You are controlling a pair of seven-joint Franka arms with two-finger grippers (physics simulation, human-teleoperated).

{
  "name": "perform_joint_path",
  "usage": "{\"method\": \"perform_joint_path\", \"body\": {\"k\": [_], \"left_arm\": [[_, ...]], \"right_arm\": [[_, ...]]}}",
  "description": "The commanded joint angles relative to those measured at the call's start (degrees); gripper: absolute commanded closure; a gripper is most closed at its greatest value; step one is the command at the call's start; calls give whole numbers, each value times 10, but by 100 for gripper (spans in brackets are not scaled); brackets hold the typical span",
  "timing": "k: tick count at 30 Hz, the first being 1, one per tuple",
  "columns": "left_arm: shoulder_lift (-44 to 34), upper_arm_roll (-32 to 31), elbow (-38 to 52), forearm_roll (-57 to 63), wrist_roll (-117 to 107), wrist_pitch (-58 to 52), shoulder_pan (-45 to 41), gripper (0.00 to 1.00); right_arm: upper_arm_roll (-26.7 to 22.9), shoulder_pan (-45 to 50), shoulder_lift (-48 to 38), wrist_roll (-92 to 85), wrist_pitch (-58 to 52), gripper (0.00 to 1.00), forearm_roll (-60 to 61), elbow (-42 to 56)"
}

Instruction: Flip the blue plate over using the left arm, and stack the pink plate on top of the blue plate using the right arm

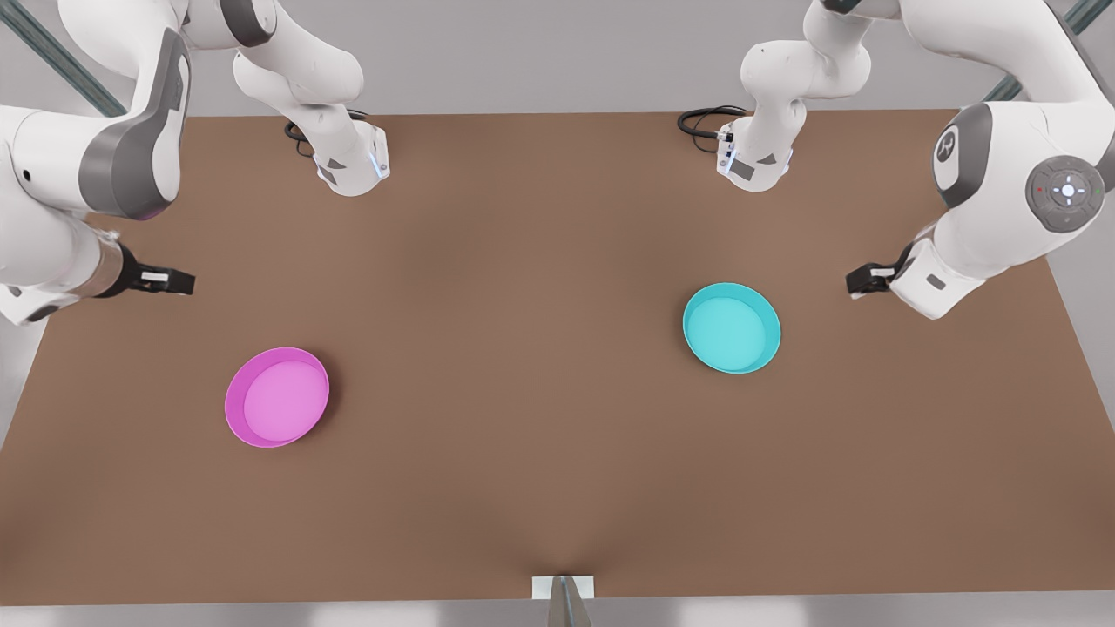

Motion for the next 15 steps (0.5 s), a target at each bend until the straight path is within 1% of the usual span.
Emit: {"method": "perform_joint_path", "body": {"k": [1,3,4,5,6,7,8,11,12,13,15], "left_arm": [[0,0,1,0,-35,24,0,0],[4,2,-12,1,-39,19,0,0],[20,2,-59,1,-35,18,0,0],[51,0,-71,-19,-32,18,3,0],[85,16,-72,-74,-23,28,4,0],[111,19,-120,-83,51,98,5,0],[104,29,-208,-111,124,201,4,0],[95,40,-336,-148,169,398,4,0],[110,52,-339,-149,243,398,5,0],[120,78,-339,-195,306,360,6,0],[128,82,-339,-224,285,350,5,0]], "right_arm": [[0,0,0,-2,32,0,-4,0],[0,0,0,0,32,0,-4,0],[0,0,0,1,32,0,-4,0],[0,0,0,1,31,0,-5,0],[0,0,0,1,31,0,-5,0],[0,0,0,1,30,0,-4,-1],[0,0,0,1,30,0,-4,-1],[0,0,1,2,30,0,-4,-2],[0,0,1,2,30,0,-5,-2],[0,0,1,2,30,0,-5,-2],[0,-1,2,3,30,0,-4,-3]]}}
